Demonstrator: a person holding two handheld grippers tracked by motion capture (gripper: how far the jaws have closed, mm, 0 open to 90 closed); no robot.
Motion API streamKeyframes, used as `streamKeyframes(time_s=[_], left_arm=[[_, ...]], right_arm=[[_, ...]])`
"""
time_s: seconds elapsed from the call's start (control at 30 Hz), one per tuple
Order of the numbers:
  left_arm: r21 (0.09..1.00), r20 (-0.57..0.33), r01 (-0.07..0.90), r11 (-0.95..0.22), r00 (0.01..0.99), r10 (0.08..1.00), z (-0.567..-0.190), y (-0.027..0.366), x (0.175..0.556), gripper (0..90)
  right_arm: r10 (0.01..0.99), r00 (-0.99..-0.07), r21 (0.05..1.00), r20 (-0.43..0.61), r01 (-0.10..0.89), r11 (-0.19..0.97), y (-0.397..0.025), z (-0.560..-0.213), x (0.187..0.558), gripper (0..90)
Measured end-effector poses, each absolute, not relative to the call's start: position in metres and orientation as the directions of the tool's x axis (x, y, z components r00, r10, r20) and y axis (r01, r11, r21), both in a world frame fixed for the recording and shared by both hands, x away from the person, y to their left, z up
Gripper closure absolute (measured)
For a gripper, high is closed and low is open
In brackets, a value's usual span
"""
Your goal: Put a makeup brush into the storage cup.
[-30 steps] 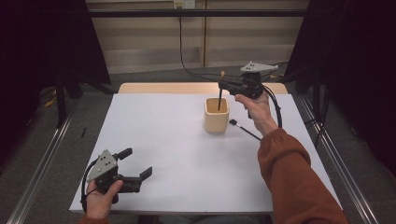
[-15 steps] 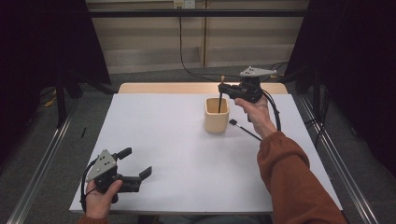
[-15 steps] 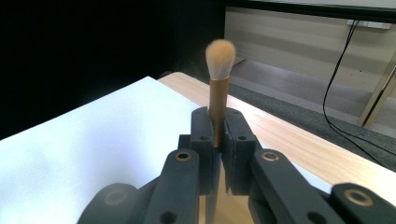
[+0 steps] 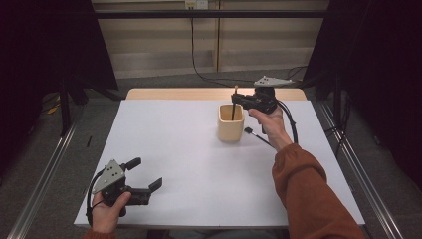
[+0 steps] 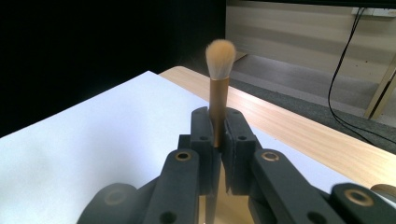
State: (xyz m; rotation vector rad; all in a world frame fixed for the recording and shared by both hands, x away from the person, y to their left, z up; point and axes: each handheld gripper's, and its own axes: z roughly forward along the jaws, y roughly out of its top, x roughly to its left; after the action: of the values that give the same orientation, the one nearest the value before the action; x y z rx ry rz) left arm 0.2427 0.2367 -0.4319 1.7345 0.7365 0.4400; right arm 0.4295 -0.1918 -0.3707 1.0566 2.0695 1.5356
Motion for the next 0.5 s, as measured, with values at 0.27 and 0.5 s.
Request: streamKeyframes(time_s=[0.27, 0.5], left_arm=[[0.953, -0.079, 0.254, -0.163, 0.732, 0.676, -0.432, 0.237, 0.243, 1.2], [0.953, -0.077, 0.254, -0.166, 0.732, 0.677, -0.432, 0.237, 0.243, 1.2]], right_arm=[[0.738, -0.656, 0.922, 0.156, 0.366, 0.13, -0.192, -0.379, 0.43, 84.4], [0.739, -0.654, 0.921, 0.163, 0.369, 0.123, -0.193, -0.382, 0.43, 84.2]])
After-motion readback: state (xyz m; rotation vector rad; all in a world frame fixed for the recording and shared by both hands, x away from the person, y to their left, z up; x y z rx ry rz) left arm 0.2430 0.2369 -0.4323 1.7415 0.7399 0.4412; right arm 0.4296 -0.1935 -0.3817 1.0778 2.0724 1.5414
